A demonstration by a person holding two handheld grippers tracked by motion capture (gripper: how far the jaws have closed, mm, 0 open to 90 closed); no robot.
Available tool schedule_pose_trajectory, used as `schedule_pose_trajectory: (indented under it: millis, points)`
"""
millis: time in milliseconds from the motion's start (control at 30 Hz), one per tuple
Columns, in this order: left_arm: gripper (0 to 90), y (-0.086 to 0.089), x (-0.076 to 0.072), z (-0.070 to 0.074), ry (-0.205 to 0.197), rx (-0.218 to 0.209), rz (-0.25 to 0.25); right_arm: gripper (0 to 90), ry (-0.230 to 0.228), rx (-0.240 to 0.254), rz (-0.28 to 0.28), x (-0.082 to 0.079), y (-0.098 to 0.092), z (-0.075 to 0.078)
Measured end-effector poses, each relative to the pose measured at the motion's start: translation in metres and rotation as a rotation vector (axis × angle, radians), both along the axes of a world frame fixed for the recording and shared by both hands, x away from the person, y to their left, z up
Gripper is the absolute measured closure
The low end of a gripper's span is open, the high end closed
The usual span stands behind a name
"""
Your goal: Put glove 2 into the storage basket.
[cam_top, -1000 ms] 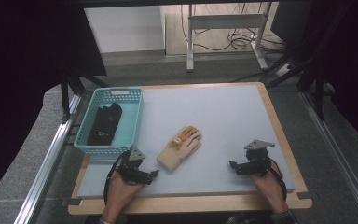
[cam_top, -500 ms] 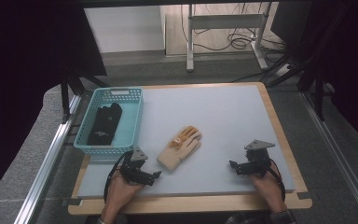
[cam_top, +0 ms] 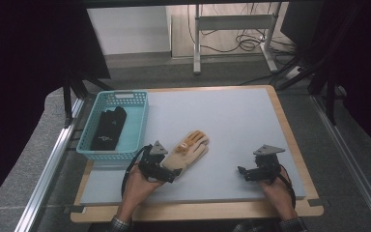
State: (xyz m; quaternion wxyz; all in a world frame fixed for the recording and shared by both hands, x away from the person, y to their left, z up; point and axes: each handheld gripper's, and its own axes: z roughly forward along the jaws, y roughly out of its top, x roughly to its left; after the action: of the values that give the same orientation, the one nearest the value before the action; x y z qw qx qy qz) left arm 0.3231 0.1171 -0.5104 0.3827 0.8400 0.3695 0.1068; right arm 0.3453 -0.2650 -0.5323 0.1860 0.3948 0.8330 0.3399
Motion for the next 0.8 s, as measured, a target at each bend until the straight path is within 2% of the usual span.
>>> schedule_pose_trajectory:
  millis: [133,333,467,533,667,767,800]
  points:
    - [2.3,-0.016,0.02,-0.003,0.024,0.052,0.008,5.0,0.0,0.0,0.0,0.0,0.0,0.0]
    - [3.9,-0.036,0.041,-0.011,0.069,0.084,-0.004,5.0,-0.001,-0.001,0.0,0.0,0.0,0.0]
    - [7.0,-0.051,0.048,-0.017,0.075,0.156,-0.021,5.1,-0.001,-0.001,0.0,0.0,0.0,0.0]
    - [10.9,-0.056,0.049,-0.019,0.081,0.189,-0.02,5.0,-0.002,-0.001,0.0,0.0,0.0,0.0]
    - [21.6,-0.055,0.047,-0.016,0.092,0.185,0.008,5.1,-0.002,-0.001,0.0,0.0,0.0,0.0]
    - [38.2,-0.055,0.047,-0.013,0.101,0.192,0.014,5.1,-0.002,-0.002,0.0,0.0,0.0,0.0]
    - [40.6,-0.056,0.046,-0.012,0.105,0.194,0.015,5.1,-0.002,-0.003,0.001,0.0,0.0,0.0]
